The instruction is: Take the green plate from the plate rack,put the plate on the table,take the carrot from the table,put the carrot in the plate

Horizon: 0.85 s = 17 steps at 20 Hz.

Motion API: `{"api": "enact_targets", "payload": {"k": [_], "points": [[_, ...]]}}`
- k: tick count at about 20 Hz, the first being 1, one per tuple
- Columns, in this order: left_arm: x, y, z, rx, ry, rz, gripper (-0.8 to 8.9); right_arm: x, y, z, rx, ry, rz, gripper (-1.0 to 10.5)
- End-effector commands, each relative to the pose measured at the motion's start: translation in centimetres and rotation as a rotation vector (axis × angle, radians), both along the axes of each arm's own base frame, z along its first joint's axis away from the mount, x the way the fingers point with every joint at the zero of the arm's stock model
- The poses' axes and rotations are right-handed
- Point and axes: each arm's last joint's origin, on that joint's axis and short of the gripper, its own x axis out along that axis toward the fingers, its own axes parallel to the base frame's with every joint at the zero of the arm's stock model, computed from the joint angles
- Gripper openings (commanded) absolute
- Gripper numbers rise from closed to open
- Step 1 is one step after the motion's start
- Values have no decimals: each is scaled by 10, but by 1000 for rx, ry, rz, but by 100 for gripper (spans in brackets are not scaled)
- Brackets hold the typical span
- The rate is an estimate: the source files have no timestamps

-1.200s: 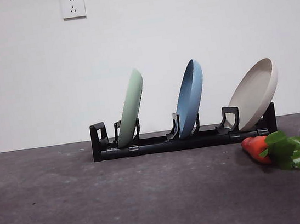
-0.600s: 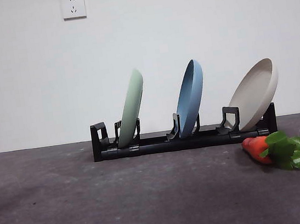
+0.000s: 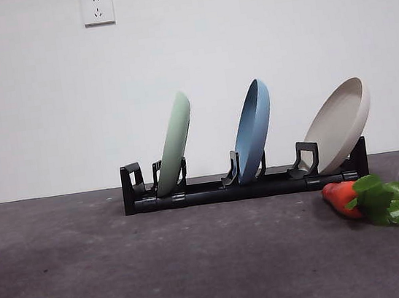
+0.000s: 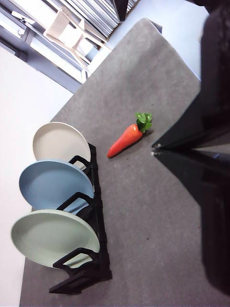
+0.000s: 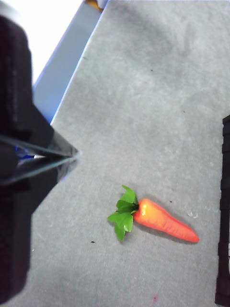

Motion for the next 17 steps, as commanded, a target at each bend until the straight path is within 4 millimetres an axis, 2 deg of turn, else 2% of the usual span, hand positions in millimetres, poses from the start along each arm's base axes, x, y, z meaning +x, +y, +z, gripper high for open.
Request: {"api": "enact_targets", "payload": {"k": [1, 2, 4, 5, 6, 12, 17], "points": [[0, 0, 0, 13, -10, -5, 27, 0, 0, 1, -8, -11, 13, 25], [0, 0, 0, 10, -7, -4, 154, 0, 0, 1, -3, -7, 7, 142], [0, 0, 0, -1, 4, 0, 469, 0, 0, 1, 12, 6, -9, 463], [0, 0, 0, -3, 5, -1, 506, 0, 0, 1, 12, 6, -9, 566], [0, 0, 0, -7, 9, 1, 503, 0, 0, 1, 12, 6, -9, 599], [5, 0, 0, -9, 25, -5, 503, 0, 0, 1, 16, 10, -14, 598], [30, -3, 9, -18, -13, -42, 503, 0, 0, 1, 17, 11, -16, 598]]}}
